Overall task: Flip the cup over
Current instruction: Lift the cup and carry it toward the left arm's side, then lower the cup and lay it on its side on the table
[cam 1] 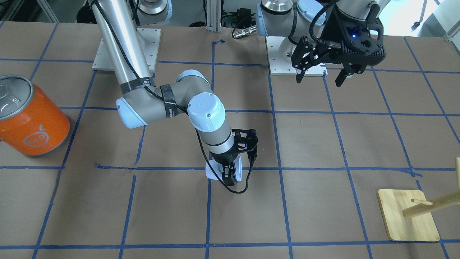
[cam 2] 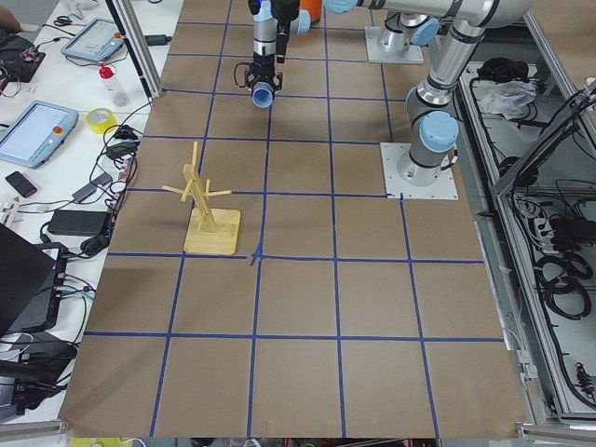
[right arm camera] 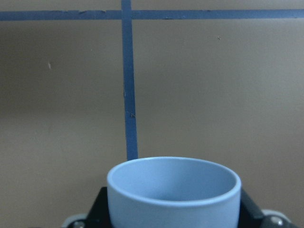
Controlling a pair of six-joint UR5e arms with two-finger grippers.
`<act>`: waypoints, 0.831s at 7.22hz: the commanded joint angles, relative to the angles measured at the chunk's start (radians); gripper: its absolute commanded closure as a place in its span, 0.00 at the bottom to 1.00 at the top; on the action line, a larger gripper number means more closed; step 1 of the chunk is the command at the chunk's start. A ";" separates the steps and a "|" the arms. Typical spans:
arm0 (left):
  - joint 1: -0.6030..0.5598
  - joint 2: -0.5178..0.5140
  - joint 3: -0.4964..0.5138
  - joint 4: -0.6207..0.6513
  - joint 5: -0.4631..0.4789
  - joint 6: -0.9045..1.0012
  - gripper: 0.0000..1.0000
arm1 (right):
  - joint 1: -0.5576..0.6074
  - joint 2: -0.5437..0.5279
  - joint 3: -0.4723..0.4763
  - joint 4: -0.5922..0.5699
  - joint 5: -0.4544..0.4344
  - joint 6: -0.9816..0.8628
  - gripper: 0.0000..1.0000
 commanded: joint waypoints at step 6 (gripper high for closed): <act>0.000 0.000 -0.001 -0.002 -0.001 0.010 0.00 | 0.005 0.005 0.005 0.001 0.123 -0.044 0.53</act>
